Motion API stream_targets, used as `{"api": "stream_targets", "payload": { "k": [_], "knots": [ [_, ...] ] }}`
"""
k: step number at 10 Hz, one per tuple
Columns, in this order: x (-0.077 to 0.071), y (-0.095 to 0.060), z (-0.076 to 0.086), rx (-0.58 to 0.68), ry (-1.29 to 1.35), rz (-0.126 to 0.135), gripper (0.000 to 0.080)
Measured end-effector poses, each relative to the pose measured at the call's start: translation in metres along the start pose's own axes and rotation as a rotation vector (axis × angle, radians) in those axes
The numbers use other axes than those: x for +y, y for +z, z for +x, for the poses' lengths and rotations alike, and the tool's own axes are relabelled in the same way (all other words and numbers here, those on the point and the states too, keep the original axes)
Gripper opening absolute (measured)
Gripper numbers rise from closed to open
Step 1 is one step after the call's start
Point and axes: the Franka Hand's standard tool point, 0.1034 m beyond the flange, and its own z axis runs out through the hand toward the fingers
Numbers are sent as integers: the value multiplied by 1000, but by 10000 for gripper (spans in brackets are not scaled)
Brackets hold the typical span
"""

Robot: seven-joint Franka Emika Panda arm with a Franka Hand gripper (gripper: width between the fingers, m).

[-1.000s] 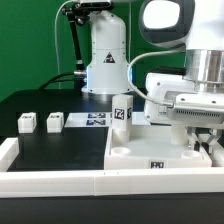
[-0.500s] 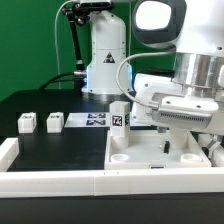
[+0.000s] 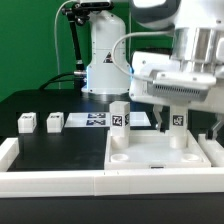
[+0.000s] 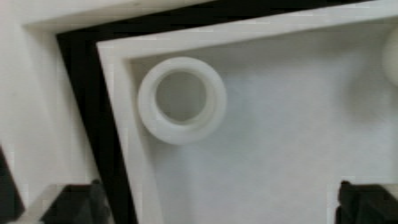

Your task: Assemble square table

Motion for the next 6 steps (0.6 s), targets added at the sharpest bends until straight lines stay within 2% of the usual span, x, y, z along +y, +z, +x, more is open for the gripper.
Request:
{"api": "stream_targets", "payload": {
  "k": [1, 3, 6],
  "knots": [
    [-7, -12, -3, -28, 11, -22, 649],
    [-24, -18, -7, -47, 55, -33, 649],
    [-22, -15, -5, -39, 154, -36, 649]
  ]
}}
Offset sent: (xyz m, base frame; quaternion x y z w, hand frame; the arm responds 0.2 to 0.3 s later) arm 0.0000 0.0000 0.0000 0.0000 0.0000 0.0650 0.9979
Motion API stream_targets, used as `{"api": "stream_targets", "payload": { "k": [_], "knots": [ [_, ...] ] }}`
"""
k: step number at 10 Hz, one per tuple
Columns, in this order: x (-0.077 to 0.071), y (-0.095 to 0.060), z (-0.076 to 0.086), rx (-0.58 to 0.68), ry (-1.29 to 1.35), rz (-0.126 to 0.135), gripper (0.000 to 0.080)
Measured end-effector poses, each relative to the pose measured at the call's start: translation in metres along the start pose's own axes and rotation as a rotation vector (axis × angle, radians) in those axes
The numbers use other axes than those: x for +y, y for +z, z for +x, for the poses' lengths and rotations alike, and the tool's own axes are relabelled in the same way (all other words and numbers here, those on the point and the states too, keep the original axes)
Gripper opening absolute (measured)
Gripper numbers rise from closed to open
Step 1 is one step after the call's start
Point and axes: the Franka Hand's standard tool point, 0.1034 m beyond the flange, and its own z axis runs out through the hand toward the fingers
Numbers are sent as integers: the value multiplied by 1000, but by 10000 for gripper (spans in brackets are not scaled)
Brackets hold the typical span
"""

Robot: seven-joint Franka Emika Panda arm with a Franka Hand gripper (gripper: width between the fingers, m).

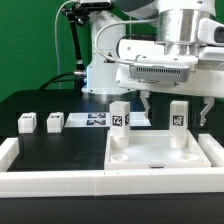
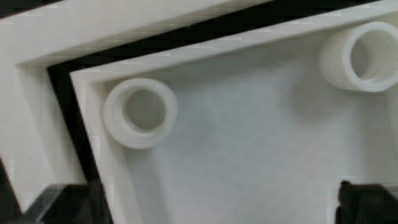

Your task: Assemble square table

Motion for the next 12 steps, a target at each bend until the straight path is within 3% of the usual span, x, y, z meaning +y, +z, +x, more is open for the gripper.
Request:
{"api": "stream_targets", "payload": {
  "k": [3, 5, 7, 9, 12],
  "knots": [
    [-1, 1, 0, 2, 207, 0, 649],
    [-16, -1, -9, -7, 416, -39, 649],
    [-26, -13, -27, -33, 715, -76, 649],
    [-31, -15, -26, -27, 968, -124, 649],
    [-29, -14, -24, 8, 1232, -129, 649]
  ]
}}
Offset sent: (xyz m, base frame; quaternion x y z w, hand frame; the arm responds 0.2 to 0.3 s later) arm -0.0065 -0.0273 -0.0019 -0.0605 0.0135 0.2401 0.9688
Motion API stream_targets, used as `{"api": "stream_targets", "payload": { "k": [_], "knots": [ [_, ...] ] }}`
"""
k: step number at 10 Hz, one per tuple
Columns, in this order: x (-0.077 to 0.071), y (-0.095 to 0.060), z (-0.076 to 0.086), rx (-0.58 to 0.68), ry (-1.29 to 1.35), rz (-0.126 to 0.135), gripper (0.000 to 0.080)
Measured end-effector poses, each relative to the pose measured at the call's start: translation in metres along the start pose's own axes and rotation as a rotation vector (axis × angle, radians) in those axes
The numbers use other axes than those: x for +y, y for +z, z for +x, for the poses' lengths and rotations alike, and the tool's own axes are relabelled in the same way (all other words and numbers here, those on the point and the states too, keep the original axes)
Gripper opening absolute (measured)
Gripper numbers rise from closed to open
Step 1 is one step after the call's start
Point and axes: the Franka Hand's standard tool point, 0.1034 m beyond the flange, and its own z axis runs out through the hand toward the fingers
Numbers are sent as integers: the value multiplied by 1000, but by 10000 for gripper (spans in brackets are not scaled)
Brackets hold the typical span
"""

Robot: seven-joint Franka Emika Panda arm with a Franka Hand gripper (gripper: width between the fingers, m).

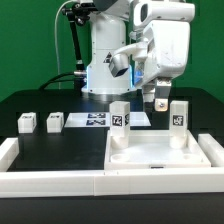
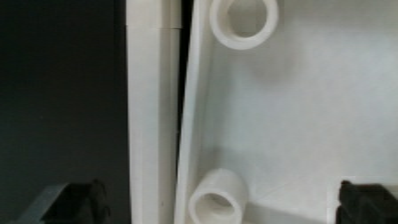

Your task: Assemble square table

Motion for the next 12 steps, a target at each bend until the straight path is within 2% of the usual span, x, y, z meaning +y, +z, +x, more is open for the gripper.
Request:
{"api": "stream_targets", "payload": {
  "k": [3, 5, 6, 7, 9, 10, 11, 12],
  "knots": [
    [1, 0, 3, 16, 235, 11, 649],
    [-3, -5, 4, 31, 562, 11, 649],
    [-6, -8, 8, 17, 690, 27, 649],
    [-10, -9, 8, -8, 791, 60, 649],
    [-14, -14, 0, -69, 1015, 171, 649],
    [-12, -16, -4, -80, 1065, 195, 649],
    [-11, -15, -7, -83, 1148, 199, 649],
    [-12, -15, -4, -88, 1214, 200, 649]
  ]
}}
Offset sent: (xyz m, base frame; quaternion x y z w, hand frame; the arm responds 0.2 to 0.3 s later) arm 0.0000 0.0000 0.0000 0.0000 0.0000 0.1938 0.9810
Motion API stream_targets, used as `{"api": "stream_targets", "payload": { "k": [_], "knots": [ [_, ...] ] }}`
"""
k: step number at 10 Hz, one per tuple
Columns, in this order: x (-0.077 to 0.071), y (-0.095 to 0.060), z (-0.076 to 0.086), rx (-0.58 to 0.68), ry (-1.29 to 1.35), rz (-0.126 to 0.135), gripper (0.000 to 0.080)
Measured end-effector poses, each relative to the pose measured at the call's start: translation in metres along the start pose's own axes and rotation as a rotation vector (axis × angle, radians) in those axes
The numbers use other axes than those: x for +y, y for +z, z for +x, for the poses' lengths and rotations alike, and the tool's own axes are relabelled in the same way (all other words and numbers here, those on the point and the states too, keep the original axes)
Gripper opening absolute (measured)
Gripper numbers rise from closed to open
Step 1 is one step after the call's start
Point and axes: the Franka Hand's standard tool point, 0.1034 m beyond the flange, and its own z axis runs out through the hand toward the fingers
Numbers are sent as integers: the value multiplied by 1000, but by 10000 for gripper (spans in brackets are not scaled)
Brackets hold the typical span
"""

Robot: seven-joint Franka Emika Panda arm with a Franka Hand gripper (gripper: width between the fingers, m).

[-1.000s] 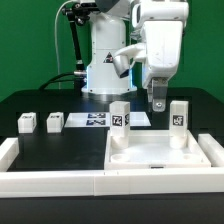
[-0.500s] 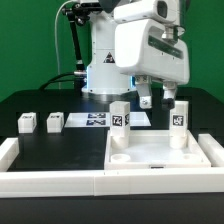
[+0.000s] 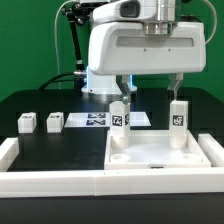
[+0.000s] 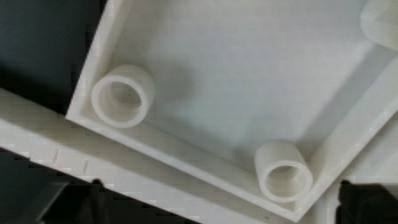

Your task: Assemble square table

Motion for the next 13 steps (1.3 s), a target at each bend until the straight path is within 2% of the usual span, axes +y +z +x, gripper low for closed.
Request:
{"api": "stream_targets", "payload": {
  "k": [5, 6, 9, 10, 11, 12, 13],
  "knots": [
    [-6, 0, 1, 1, 317, 37, 649],
    [7, -2, -9, -8, 307, 55, 649],
    [45, -3, -59, -37, 286, 53, 649],
    [66, -4, -77, -44, 272, 52, 649],
    [90, -7, -88, -44, 282, 41, 649],
    [104, -3, -98, -51, 276, 39, 649],
    [124, 4, -114, -66, 278, 40, 649]
  ]
}}
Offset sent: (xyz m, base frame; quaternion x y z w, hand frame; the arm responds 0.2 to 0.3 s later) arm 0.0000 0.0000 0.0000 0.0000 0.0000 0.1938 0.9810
